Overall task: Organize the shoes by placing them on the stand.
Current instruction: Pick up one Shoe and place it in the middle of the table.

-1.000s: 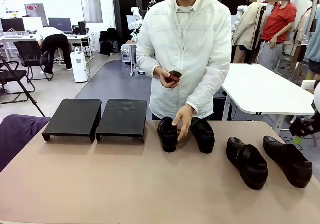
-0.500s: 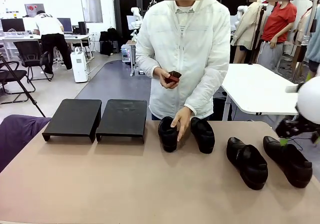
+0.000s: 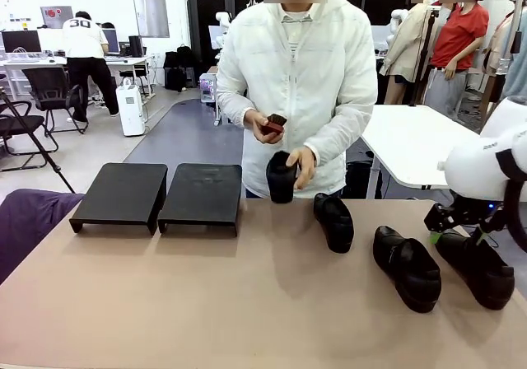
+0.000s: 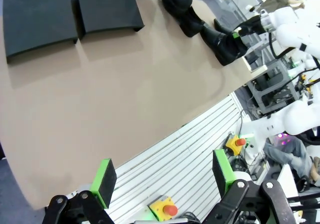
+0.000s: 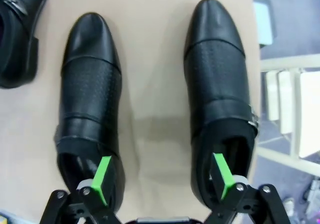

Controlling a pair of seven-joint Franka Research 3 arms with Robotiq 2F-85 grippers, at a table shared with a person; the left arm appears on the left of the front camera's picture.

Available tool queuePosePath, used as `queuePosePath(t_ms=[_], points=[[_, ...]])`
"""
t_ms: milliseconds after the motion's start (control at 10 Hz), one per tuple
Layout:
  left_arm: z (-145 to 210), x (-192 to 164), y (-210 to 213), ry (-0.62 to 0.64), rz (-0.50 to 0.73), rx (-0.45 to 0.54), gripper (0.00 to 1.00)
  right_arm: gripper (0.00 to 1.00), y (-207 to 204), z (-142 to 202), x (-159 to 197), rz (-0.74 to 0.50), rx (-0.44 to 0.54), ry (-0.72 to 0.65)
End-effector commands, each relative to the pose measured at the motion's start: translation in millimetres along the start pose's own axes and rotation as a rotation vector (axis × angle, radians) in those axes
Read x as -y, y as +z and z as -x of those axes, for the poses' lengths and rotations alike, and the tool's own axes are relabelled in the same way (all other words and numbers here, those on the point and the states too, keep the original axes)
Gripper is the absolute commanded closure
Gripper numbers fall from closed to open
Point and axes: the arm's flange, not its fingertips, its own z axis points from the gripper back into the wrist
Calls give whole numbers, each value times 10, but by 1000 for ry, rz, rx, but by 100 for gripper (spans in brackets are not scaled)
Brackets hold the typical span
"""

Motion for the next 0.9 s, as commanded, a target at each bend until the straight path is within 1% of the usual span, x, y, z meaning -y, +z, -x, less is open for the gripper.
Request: queuePosePath(t_ms=[0, 300, 600, 800], points=[[2, 3, -4, -18, 19, 10, 0, 0, -45, -101, -21, -109, -49, 27], [2, 3, -4, -18, 19, 10, 0, 0, -156, -128, -95, -173, -79, 41], [2, 3, -4, -18, 19, 10, 0, 0, -322, -151, -189, -104, -118, 21], [2, 3, -4, -18, 19, 10, 0, 0, -476, -150, -224, -118, -175, 28]])
